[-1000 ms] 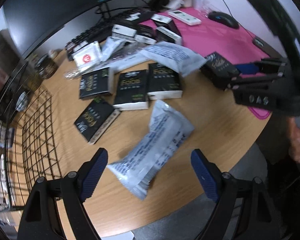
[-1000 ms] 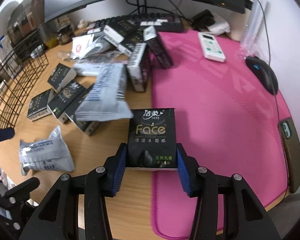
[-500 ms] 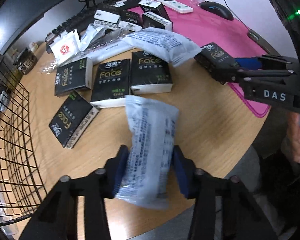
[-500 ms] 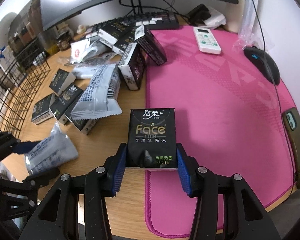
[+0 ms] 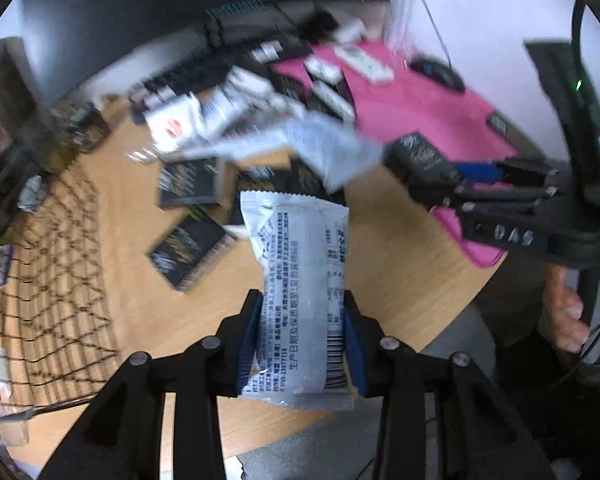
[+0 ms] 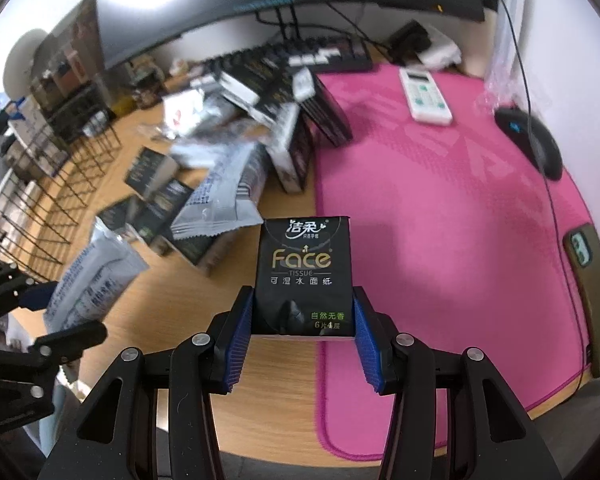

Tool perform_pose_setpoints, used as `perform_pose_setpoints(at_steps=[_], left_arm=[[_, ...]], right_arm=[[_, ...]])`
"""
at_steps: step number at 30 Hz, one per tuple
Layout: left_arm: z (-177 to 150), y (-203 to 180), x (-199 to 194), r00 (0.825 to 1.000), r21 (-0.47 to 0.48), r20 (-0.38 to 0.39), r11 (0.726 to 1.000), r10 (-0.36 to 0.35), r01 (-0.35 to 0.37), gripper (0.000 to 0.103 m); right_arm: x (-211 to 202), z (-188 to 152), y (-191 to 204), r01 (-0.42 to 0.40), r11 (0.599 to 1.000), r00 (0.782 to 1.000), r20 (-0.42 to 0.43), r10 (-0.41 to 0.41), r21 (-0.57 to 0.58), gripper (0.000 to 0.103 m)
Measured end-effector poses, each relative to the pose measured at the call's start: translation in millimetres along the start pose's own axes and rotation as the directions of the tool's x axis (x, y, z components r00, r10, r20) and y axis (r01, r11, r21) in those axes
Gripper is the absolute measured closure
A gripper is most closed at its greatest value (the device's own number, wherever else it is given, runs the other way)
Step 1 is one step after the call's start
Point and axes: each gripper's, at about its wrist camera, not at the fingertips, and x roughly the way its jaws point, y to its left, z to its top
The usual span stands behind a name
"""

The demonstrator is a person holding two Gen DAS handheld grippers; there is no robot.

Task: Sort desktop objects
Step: 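Carry both items over the wire basket and open both grippers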

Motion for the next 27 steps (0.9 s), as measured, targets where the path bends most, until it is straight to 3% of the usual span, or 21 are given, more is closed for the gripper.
perform_pose_setpoints(at_steps=[5, 8, 12, 15, 19, 24, 27], left_arm=[[-3, 40, -71, 0.981, -0.142, 0.160, 0.986, 0.106, -0.083, 0.061], [-15, 83, -105, 0.958, -0.265, 0.186, 0.950, 0.219, -0.165, 0.061], [-41, 144, -120, 0.915, -0.425, 0.102, 0.849, 0.390, -0.315, 0.061], [-61, 180, -116, 0.890, -0.495, 0.017, 0.778, 0.455, -0.388, 0.061], [-77, 210, -106, 0.904, -0.525, -0.019, 0.765, 0.427, -0.372, 0.061], [-84, 228, -93, 0.915, -0.536, -0.055, 0.761, 0.400, -0.366, 0.061], [-86, 231, -88, 0.921, -0.539, -0.068, 0.762, 0.384, -0.358, 0.061]], right_arm=[[-32, 32, 48, -0.098, 0.989, 0.992, 0.065, 0.106, -0.110, 0.055], [-46, 57, 96, -0.180, 0.963, 0.975, 0.091, 0.202, -0.201, 0.055], [-46, 83, 175, -0.247, 0.907, 0.952, 0.090, 0.293, -0.340, 0.055], [-31, 92, 234, -0.292, 0.858, 0.941, 0.036, 0.338, -0.422, 0.055], [-1, 91, 287, -0.275, 0.837, 0.953, -0.023, 0.301, -0.473, 0.055], [26, 82, 309, -0.226, 0.838, 0.972, -0.053, 0.231, -0.497, 0.055], [32, 79, 313, -0.143, 0.845, 0.987, -0.015, 0.158, -0.516, 0.055]])
